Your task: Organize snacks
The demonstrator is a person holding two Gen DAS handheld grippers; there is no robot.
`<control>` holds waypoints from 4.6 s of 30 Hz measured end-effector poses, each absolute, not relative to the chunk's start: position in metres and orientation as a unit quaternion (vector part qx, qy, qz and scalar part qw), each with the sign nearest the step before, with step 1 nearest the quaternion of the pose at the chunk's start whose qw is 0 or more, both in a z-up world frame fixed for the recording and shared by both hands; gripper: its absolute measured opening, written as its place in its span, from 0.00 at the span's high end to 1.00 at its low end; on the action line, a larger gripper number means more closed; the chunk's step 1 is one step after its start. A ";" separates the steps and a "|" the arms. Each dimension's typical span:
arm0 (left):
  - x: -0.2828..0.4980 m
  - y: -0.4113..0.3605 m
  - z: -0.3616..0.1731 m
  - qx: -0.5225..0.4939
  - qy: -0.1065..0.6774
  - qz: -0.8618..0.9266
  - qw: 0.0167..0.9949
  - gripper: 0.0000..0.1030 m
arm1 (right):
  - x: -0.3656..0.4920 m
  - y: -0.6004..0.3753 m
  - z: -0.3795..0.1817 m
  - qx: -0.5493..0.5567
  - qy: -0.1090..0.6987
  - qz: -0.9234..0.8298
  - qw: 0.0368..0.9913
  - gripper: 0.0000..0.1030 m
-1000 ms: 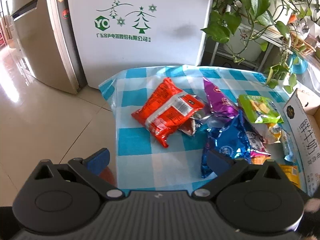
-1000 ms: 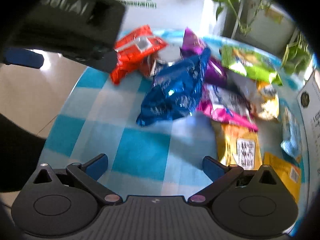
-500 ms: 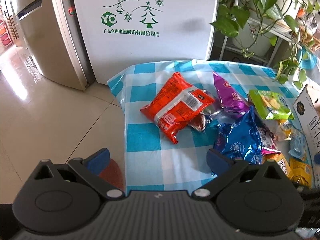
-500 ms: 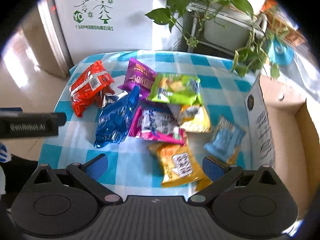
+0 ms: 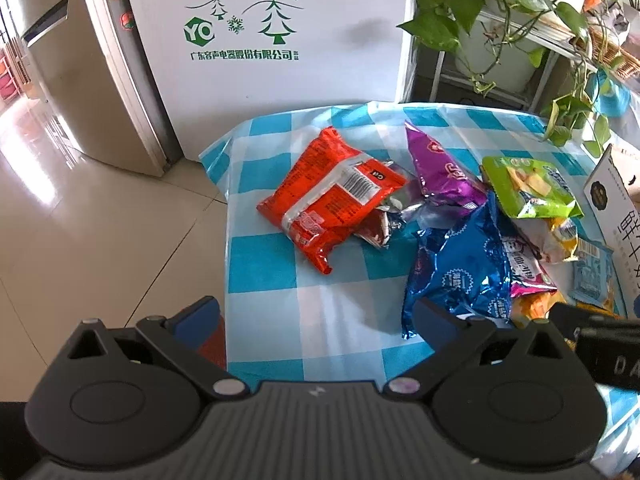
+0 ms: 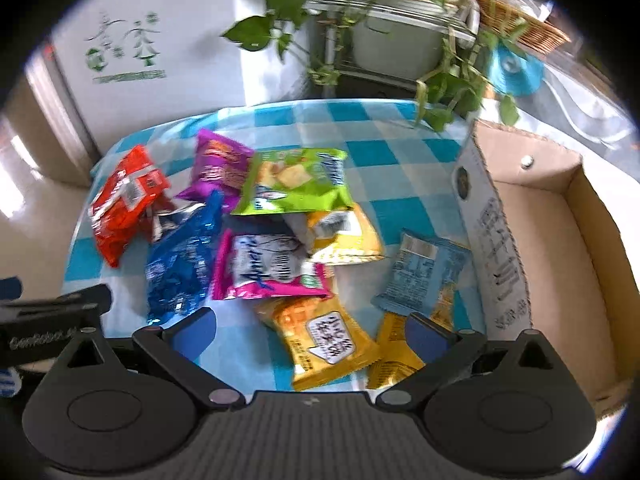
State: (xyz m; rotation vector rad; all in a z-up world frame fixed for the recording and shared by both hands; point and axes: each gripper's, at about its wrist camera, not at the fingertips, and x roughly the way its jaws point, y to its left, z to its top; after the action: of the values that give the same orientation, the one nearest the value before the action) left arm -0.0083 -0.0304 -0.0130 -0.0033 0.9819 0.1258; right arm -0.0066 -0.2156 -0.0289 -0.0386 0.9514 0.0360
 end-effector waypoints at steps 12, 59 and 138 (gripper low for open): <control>-0.009 -0.045 -0.016 0.018 0.473 0.060 0.879 0.01 | -0.005 -0.216 -0.029 -0.032 0.459 -0.012 0.888 0.00; -0.011 -0.051 -0.013 0.005 0.461 0.039 0.886 0.02 | -0.009 -0.226 -0.025 -0.037 0.452 -0.005 0.891 0.00; 0.034 -0.044 -0.056 -0.166 0.468 -0.062 0.866 0.21 | 0.007 -0.249 -0.077 0.008 0.444 0.148 0.884 0.25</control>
State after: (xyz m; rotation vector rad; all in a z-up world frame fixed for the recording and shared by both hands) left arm 0.0337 -0.0444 -0.0558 -0.3479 0.9798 -0.1301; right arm 0.0065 -0.2491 -0.0773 0.0169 0.9244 0.3075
